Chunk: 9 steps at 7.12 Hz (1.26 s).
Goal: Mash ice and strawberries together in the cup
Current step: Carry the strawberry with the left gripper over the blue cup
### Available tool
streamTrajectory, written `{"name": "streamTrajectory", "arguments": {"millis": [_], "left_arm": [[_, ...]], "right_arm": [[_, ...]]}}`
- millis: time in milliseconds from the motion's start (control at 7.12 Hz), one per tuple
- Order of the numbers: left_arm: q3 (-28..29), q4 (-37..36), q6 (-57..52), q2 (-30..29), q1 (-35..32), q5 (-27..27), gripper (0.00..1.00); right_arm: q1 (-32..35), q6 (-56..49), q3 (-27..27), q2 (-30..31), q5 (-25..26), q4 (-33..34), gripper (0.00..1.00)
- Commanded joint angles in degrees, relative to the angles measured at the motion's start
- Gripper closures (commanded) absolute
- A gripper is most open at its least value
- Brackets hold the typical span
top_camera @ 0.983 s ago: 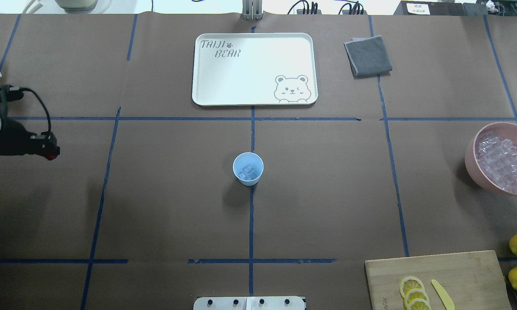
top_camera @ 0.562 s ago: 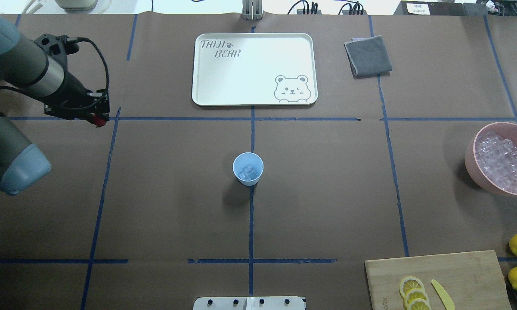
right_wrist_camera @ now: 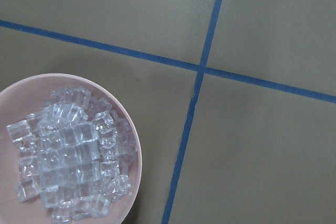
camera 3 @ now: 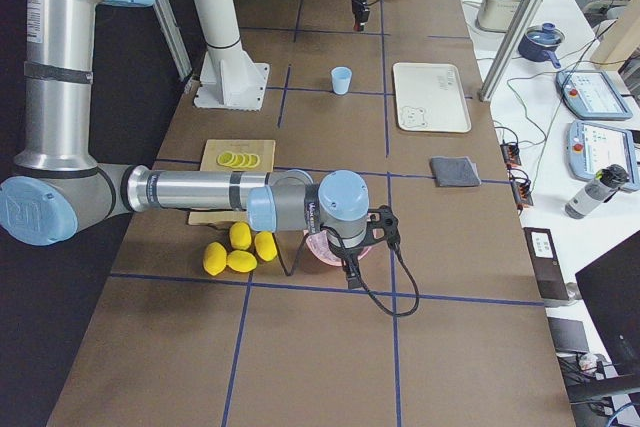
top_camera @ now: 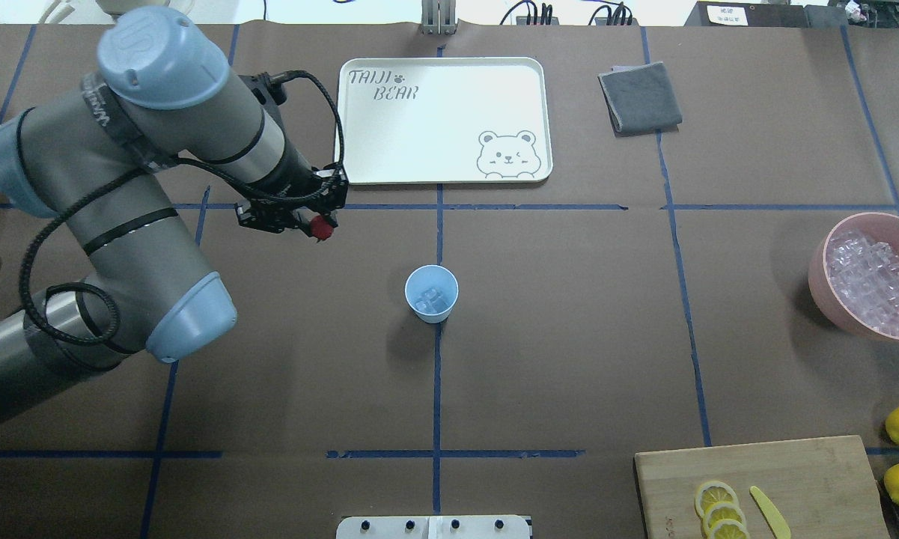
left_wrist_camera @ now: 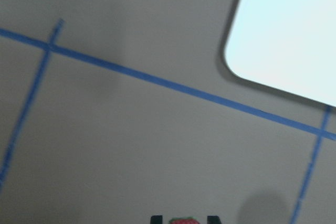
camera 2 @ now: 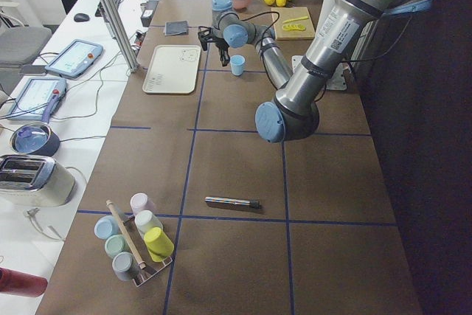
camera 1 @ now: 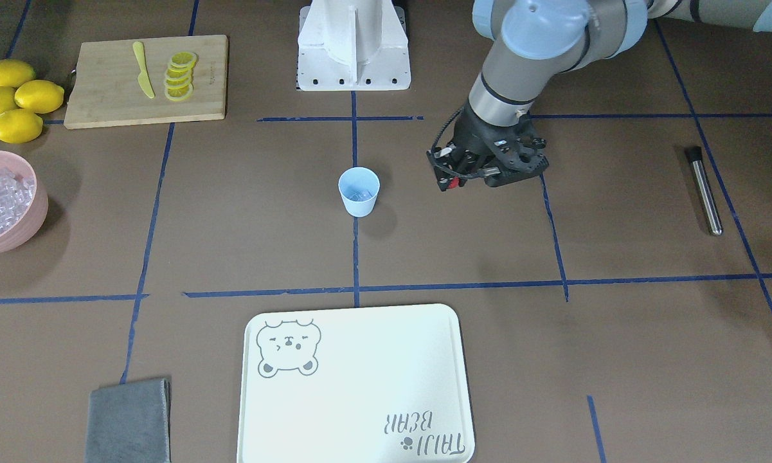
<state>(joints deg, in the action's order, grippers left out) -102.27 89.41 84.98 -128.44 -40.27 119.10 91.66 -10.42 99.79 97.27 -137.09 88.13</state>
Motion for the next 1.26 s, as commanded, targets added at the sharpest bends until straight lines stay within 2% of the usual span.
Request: {"name": "streamTrajectory", "arguments": {"millis": [0, 562, 1124], "left_arm": [[7.23, 4.7, 3.52, -6.54, 4.4, -3.16, 1.0], [9.02, 5.77, 3.35, -7.26, 8.09, -5.0, 0.99], [9.02, 5.86, 3.44, -7.44, 8.63, -5.9, 0.87]], "right_arm": [[0.36, -0.13, 0.4, 0.02, -0.64, 2.49, 0.01], [0.45, -0.13, 0.66, 0.2, -0.64, 2.49, 0.01], [0.45, -0.04, 0.67, -0.24, -0.55, 2.49, 0.01]]}}
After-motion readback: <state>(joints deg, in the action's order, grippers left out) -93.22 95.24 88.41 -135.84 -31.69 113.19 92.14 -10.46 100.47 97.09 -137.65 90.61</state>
